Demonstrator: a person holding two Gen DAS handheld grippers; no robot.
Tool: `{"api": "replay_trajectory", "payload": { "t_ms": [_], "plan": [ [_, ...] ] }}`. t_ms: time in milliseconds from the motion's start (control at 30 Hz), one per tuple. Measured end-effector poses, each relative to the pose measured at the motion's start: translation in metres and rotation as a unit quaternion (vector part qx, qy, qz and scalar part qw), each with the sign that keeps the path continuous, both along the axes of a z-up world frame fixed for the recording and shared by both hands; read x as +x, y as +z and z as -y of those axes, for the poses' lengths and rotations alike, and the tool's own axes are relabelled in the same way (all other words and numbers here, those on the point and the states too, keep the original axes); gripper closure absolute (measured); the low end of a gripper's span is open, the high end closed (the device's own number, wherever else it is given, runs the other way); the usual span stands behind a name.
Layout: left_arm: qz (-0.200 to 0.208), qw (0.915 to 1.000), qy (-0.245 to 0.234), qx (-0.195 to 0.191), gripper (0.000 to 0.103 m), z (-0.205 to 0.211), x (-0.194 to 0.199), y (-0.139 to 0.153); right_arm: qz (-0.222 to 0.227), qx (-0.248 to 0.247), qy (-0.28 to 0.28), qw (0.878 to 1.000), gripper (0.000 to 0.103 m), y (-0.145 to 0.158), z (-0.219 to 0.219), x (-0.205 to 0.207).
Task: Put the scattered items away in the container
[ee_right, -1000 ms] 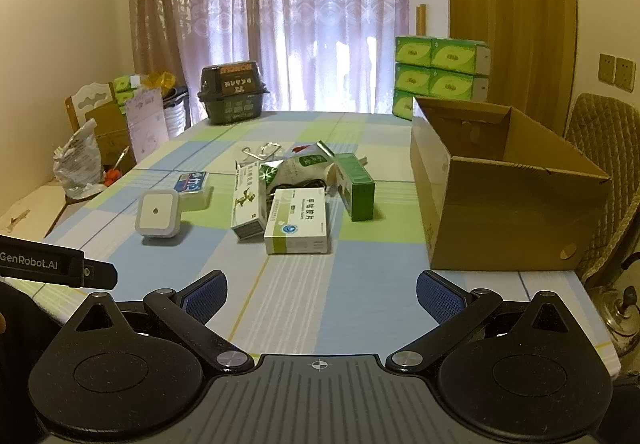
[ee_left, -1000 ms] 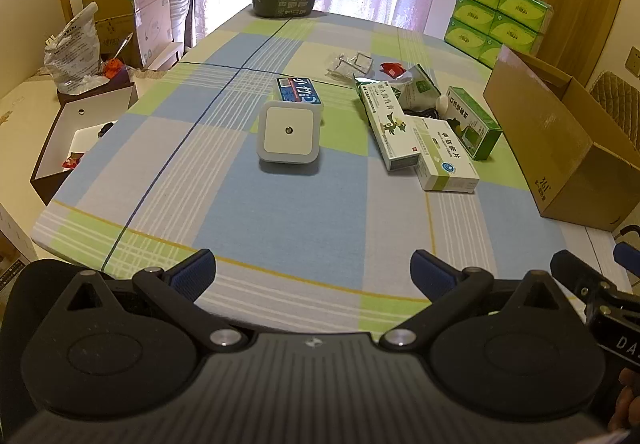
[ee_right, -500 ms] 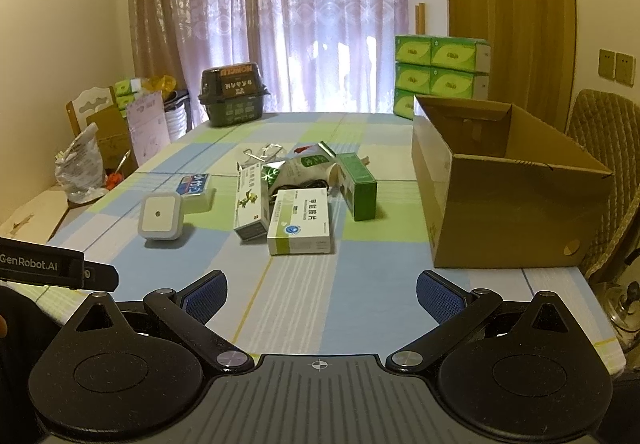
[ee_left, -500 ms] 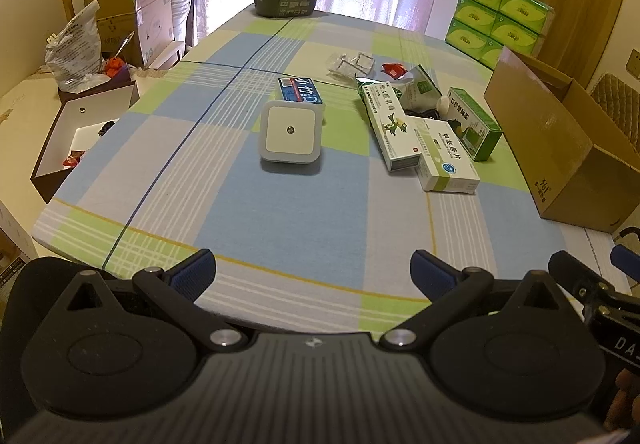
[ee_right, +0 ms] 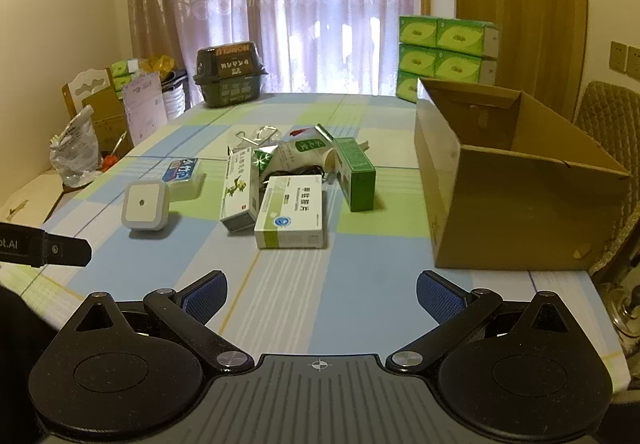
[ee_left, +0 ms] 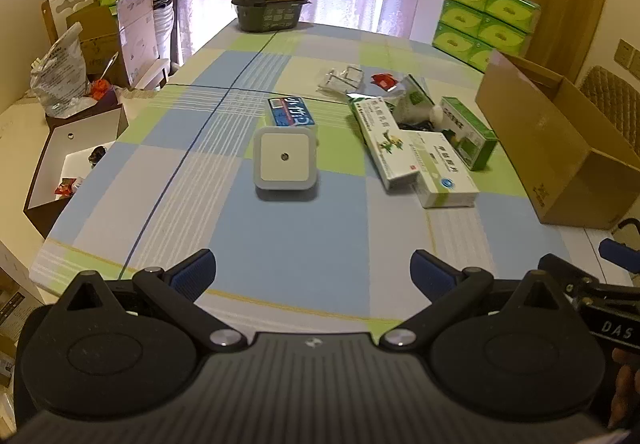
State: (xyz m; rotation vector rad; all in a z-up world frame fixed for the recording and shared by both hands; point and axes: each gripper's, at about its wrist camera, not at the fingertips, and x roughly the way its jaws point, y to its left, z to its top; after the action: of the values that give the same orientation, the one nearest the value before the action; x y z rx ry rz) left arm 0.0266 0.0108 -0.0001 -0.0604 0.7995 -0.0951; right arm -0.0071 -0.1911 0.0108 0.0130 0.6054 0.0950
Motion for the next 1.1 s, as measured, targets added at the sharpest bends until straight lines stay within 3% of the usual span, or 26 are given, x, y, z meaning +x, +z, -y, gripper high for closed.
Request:
{"api": "replay_trajectory", "payload": {
  "t_ms": [233,467,767,867,1100],
  "plan": [
    [0.005,0.9999,-0.005,0.007,0.001,-0.010,0.029,-0.003,0.000,0.019,0.012,1.000,0.000,-0.004,-0.009,0.030],
    [0.008,0.9996,0.001,0.028,0.001,-0.021,0.063,-0.010,-0.011,-0.005,0.034,0.999,0.000,-0.015,-0.024,0.066],
    [-0.006,0.9996,0.000,0.028,0.001,-0.023,0.104,-0.031,-0.039,-0.018,0.039,0.998,0.000,-0.043,-0.028,0.120],
    [-0.008,0.9994,-0.007,0.034,0.001,-0.019,0.115,-0.038,-0.057,-0.015,0.048,0.997,0.024,-0.053,-0.029,0.138],
    [-0.002,0.9991,-0.008,0.042,0.001,-0.014,0.136,-0.049,-0.068,-0.018,0.047,0.996,0.024,-0.065,-0.030,0.161]
  ]
}}
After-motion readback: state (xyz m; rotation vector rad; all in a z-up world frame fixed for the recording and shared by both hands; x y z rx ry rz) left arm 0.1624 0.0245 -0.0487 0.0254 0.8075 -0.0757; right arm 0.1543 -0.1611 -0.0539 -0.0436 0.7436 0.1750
